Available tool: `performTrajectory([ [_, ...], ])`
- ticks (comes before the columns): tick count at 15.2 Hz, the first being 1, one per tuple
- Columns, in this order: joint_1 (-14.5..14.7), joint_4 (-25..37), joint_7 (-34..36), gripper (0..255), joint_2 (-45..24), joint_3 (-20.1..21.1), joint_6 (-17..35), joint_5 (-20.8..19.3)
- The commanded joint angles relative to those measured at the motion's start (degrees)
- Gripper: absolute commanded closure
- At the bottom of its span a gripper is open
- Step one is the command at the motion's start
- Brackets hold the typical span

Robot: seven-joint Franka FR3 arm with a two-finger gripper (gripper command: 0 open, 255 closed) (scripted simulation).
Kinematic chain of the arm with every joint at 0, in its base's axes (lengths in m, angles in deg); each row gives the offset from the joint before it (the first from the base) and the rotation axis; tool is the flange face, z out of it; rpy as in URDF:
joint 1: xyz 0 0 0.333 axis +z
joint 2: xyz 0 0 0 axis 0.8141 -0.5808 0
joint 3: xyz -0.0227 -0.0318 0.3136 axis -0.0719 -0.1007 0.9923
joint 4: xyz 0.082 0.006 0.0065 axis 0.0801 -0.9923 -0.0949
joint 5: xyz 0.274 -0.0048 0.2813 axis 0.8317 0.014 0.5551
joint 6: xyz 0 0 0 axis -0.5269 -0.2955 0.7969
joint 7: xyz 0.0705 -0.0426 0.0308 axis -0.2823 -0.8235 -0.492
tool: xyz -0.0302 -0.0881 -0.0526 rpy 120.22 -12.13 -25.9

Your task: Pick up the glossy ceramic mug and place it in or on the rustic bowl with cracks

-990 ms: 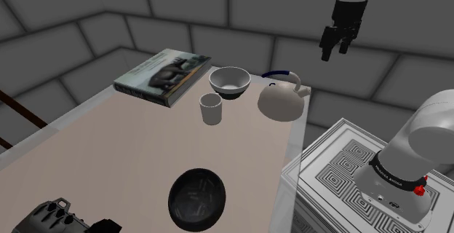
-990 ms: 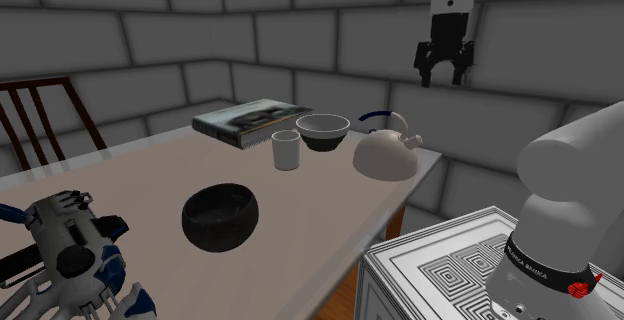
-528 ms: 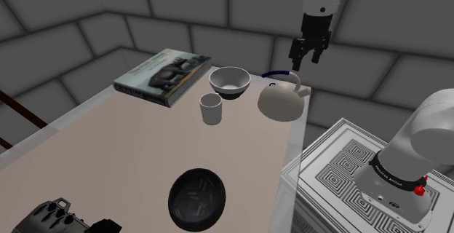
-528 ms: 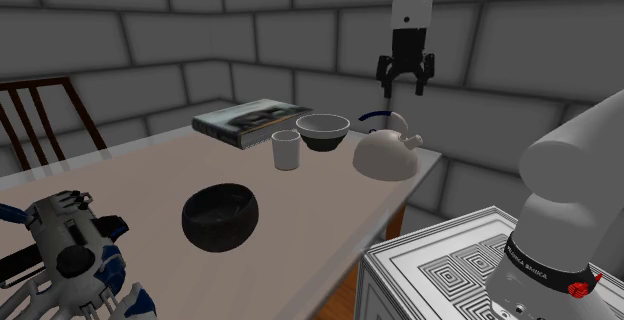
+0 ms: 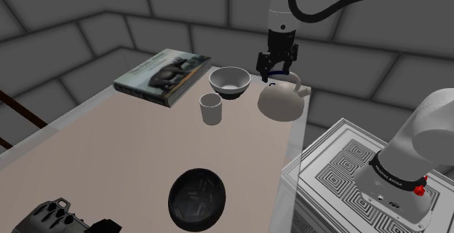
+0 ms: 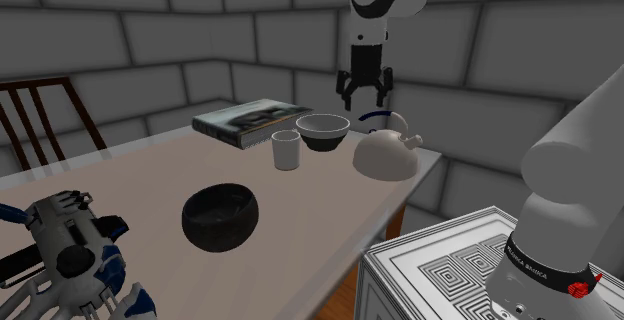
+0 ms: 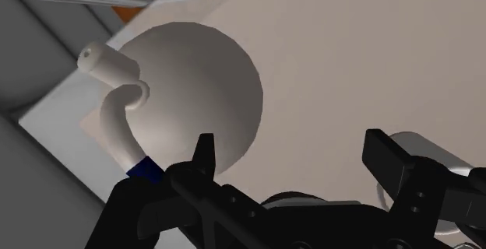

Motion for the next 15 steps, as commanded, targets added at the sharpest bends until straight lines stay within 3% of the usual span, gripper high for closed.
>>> performTrajectory([
  [1,0.4,1.9,2.7,0,-3.4,1.8,1.8,-0.5],
  [9,2.4,13.7,13.9,0,-19.8,7.4,6.6,-6.5],
  [15,6.1,26.0,22.1,0,-33.3,8.8,6.9,-13.5],
])
